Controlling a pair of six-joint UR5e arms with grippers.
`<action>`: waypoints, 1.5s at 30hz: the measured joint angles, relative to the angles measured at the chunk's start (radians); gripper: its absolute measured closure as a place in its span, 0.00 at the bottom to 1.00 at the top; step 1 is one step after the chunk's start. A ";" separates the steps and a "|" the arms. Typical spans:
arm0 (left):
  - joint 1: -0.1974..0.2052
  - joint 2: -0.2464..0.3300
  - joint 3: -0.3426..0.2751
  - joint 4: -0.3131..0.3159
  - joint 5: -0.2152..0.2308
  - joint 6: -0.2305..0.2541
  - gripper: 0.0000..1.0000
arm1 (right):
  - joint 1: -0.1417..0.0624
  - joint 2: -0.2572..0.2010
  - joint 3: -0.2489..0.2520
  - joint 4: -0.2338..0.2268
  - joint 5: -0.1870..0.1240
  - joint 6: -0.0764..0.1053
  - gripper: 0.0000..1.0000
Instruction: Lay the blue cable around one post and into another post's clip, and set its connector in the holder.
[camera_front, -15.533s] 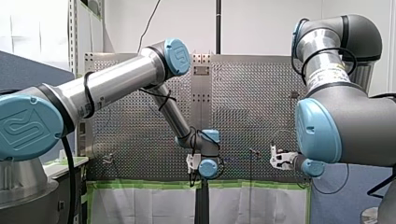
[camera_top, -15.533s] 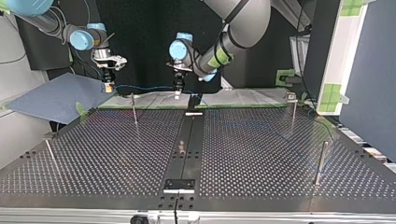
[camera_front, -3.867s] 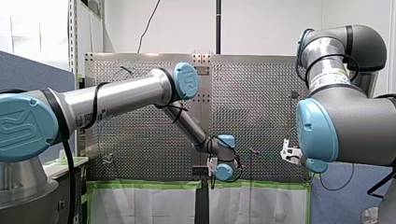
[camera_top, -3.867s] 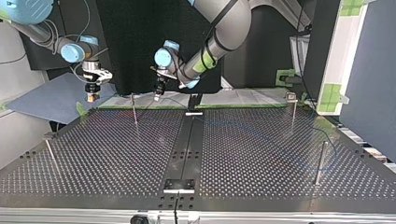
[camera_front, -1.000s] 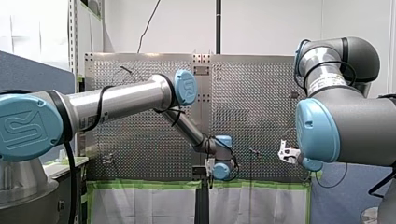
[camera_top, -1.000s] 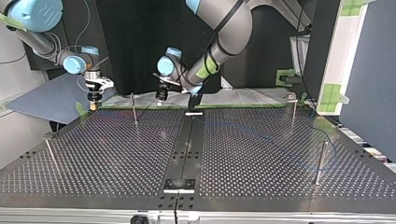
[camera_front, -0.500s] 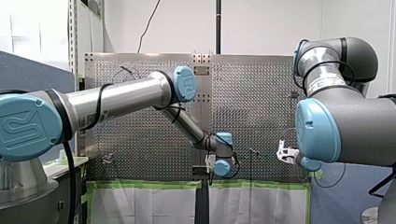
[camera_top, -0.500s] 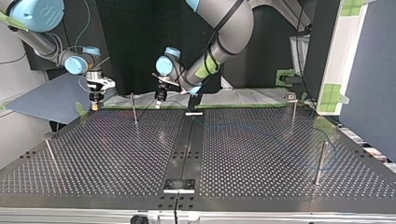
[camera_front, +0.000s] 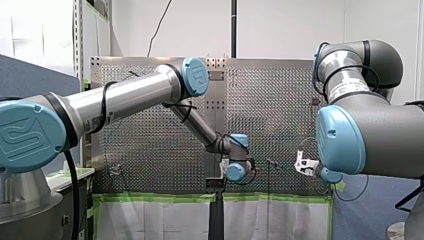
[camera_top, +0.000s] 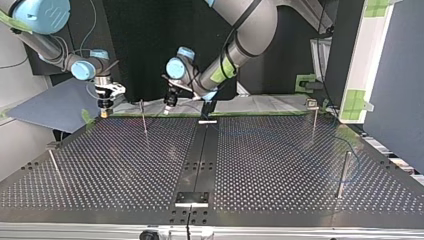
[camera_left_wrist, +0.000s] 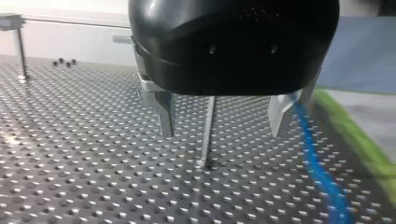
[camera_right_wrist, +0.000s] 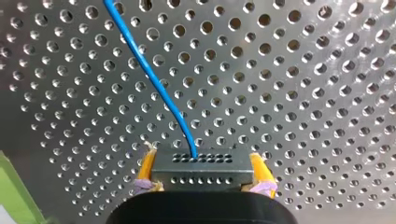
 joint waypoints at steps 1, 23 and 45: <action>0.001 0.001 -0.008 -0.007 0.000 0.003 0.00 | 0.001 0.000 0.000 0.002 0.000 0.000 1.00; -0.018 0.020 -0.059 -0.089 -0.059 0.063 0.00 | 0.017 0.000 0.000 0.013 0.004 -0.009 1.00; -0.075 0.171 -0.252 -0.115 0.024 0.085 0.00 | 0.021 0.000 0.000 0.013 0.004 0.000 1.00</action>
